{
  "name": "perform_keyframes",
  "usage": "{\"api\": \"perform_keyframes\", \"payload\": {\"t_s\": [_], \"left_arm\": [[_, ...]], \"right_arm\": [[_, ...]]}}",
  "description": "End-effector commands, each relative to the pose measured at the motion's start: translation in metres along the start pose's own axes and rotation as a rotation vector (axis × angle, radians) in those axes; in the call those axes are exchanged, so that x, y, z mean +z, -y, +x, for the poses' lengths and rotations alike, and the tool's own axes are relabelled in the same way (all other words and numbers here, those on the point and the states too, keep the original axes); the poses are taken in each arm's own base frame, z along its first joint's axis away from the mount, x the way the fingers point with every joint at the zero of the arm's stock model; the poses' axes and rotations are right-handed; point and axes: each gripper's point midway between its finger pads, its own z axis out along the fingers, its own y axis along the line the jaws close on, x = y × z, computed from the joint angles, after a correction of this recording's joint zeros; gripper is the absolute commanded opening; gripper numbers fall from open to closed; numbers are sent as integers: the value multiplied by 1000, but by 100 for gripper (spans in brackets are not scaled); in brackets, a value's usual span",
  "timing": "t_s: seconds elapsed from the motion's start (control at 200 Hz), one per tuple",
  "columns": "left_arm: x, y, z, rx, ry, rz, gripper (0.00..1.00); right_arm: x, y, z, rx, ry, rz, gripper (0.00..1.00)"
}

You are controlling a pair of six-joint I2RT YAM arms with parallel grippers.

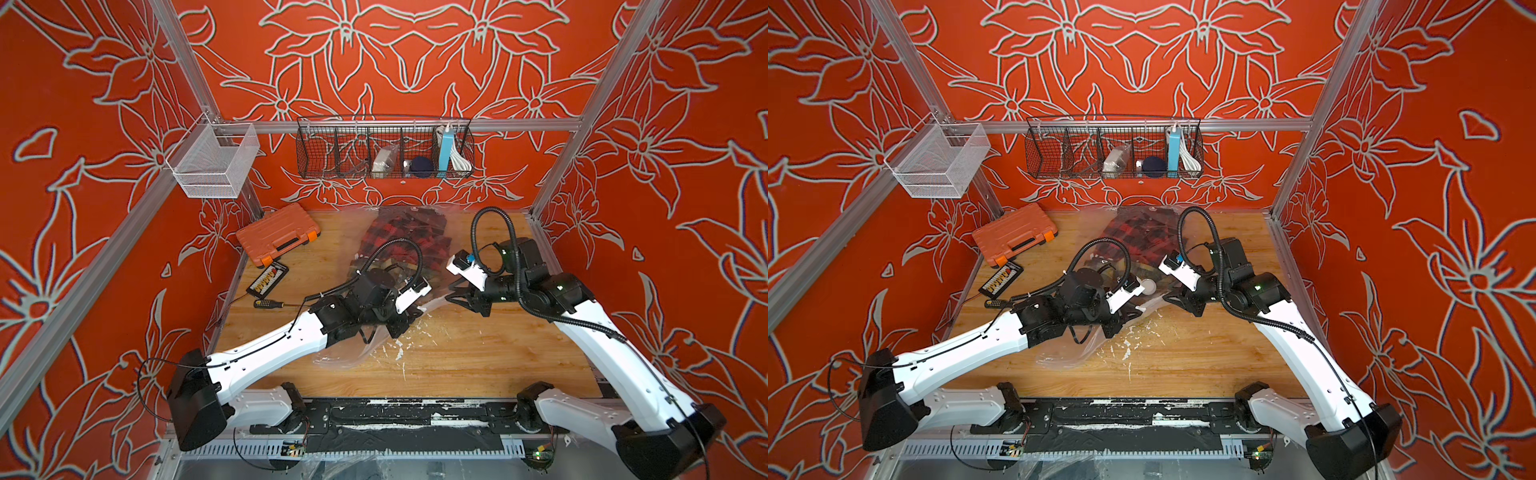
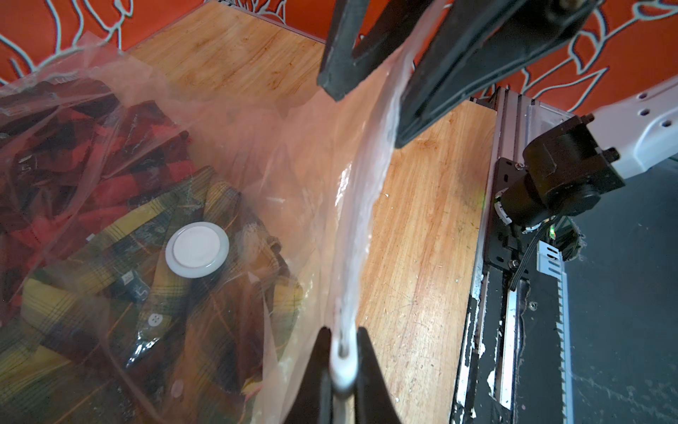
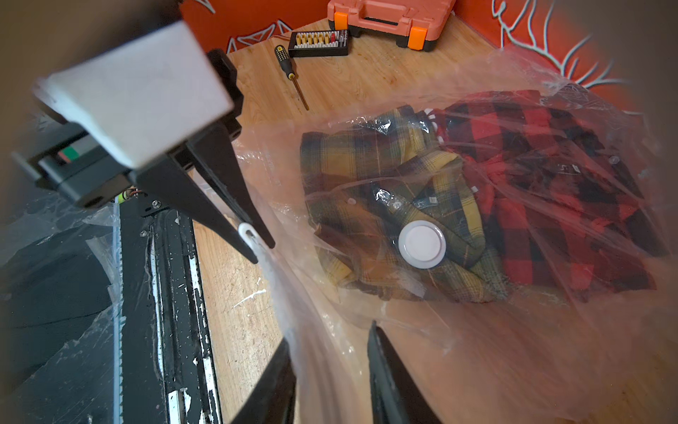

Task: Place the folded shirt into the vacuum bag
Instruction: Close the vacuum bag at the center of the board.

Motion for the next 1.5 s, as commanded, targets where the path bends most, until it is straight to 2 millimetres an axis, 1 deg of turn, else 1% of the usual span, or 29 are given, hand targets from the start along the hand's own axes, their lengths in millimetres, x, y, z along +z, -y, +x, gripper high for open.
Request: {"api": "perform_keyframes", "payload": {"t_s": [0.0,0.045,0.11,0.125,0.145,0.205,0.235,0.275,0.335,0.435,0.5,0.57,0.676,0.731,0.871,1.026,1.096,1.176,1.226,1.281,1.351,1.451,1.496], "left_arm": [[-12,6,-25,42,73,21,0],[-11,5,-26,40,71,19,0],[-11,2,-25,35,63,4,0],[-11,2,-24,33,60,-1,0],[-11,1,-22,31,54,-6,3],[-12,-2,-14,23,34,-23,18],[-12,-3,-9,17,29,-32,24],[-11,-5,-3,8,28,-42,29],[-11,-8,-2,-8,40,-63,36],[-12,-8,-8,-32,78,-64,41],[-10,-8,-17,-50,113,-53,42],[-7,-10,-23,-69,135,-60,42],[-1,-13,-27,-84,160,-61,42],[2,-13,-29,-88,167,-55,40],[8,-14,-21,-78,137,-60,31],[6,-19,-14,-71,120,-82,22],[4,-21,-15,-72,126,-91,14],[2,-23,-17,-70,130,-96,7],[2,-23,-18,-70,133,-97,5],[3,-24,-16,-71,126,-101,5],[6,-27,-8,-75,99,-119,5],[9,-34,15,-75,16,-161,5],[7,-36,23,-71,-15,-174,5]], "right_arm": [[0,-8,-2,-17,21,-30,26],[1,-7,-5,-8,26,-38,13],[1,-8,-8,-5,27,-56,0],[1,-8,-8,-5,28,-56,0],[1,-8,-9,-6,29,-54,0],[0,-8,-11,-10,36,-52,0],[-1,-8,-12,-11,42,-47,0],[-2,-9,-14,-12,51,-47,0],[-4,-10,-17,-13,63,-53,0],[-4,-10,-20,-6,73,-56,0],[-3,-9,-21,-5,71,-54,0],[-4,-9,-21,-3,70,-55,0],[-6,-9,-23,-2,74,-49,0],[-6,-9,-24,-4,75,-49,0],[-8,-8,-25,-7,71,-42,0],[-8,-7,-26,-7,69,-39,0],[-8,-7,-27,-5,70,-41,0],[-8,-7,-27,-4,70,-40,0],[-9,-5,-27,-5,70,-27,0],[-10,1,-27,-3,71,16,0],[-16,12,-30,-11,87,96,0],[-26,27,-33,-31,101,211,0],[-28,30,-32,-47,93,234,0]]}}
